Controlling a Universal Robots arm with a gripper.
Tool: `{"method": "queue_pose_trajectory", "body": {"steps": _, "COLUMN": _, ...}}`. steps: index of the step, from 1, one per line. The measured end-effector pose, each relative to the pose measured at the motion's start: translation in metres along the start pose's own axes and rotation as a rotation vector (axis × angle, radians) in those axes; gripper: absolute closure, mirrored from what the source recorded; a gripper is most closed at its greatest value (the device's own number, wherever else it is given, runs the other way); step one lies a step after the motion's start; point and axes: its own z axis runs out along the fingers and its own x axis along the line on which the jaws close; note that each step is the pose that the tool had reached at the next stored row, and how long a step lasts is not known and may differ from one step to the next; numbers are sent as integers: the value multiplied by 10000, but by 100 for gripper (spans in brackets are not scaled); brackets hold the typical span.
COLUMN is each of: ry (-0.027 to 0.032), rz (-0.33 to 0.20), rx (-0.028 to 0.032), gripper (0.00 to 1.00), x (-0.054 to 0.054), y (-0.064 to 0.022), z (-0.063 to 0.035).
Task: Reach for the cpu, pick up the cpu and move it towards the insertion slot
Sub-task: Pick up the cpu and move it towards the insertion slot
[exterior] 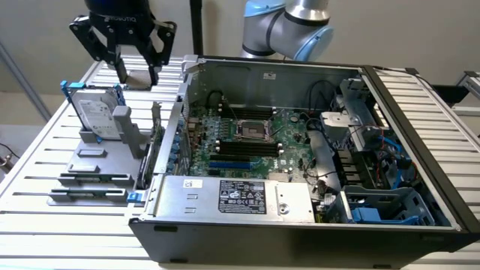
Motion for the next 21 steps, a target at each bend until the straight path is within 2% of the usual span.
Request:
{"method": "queue_pose_trajectory", "body": {"steps": 13, "ry": 2, "rz": -5, "rx": -160, "gripper": 46, "x": -588, "y": -11, "z": -33}}
{"method": "queue_pose_trajectory", "body": {"steps": 21, "ry": 2, "rz": -6, "rx": -178, "gripper": 46, "x": -953, "y": -3, "z": -40}}
